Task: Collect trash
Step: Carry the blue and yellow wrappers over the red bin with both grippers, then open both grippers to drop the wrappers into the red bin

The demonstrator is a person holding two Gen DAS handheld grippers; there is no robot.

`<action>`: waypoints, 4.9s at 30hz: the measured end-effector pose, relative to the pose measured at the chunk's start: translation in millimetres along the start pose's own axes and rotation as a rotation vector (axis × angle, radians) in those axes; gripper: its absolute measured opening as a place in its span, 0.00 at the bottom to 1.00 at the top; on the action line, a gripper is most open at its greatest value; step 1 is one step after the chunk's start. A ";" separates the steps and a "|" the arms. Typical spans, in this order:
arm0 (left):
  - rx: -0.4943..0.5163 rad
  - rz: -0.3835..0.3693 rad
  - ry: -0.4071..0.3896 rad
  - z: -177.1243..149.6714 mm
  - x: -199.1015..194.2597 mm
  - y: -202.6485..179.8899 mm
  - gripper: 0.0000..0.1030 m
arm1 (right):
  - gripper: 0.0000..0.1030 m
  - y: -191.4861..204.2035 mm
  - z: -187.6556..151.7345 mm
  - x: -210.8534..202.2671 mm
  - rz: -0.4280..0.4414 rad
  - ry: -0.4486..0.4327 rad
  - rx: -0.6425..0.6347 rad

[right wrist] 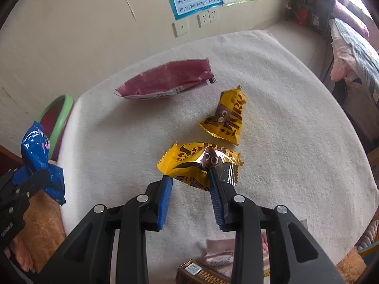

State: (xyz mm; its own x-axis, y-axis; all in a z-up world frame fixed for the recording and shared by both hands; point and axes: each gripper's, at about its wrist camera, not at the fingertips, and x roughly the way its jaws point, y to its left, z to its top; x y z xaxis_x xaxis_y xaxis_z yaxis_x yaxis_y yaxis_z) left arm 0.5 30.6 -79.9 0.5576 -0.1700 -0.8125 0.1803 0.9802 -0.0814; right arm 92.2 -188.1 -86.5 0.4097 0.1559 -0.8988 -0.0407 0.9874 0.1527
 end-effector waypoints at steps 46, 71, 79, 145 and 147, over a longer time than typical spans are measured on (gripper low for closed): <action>-0.156 0.187 -0.173 15.1 -51.0 132.3 0.47 | 0.30 159.8 23.2 -50.7 0.125 -0.118 -0.185; -0.266 0.255 -0.131 4.1 -38.4 197.4 0.47 | 0.30 245.4 57.9 -10.4 0.214 -0.066 -0.313; -0.280 0.257 -0.125 3.7 -34.1 204.8 0.47 | 0.30 252.6 59.2 -0.8 0.216 -0.043 -0.318; -0.283 0.180 -0.020 -7.0 18.7 238.4 0.70 | 0.51 323.1 115.3 40.6 0.265 -0.046 -0.309; -0.293 0.188 -0.029 -8.6 14.3 237.0 0.70 | 0.52 319.0 113.3 35.0 0.258 -0.058 -0.309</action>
State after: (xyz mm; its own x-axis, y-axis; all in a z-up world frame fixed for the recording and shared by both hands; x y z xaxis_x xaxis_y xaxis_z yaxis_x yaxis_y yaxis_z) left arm 44.2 261.4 -115.8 0.5829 0.0174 -0.8123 -0.1652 0.9814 -0.0976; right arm 196.9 129.4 -22.6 0.4003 0.4061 -0.8215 -0.4173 0.8789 0.2312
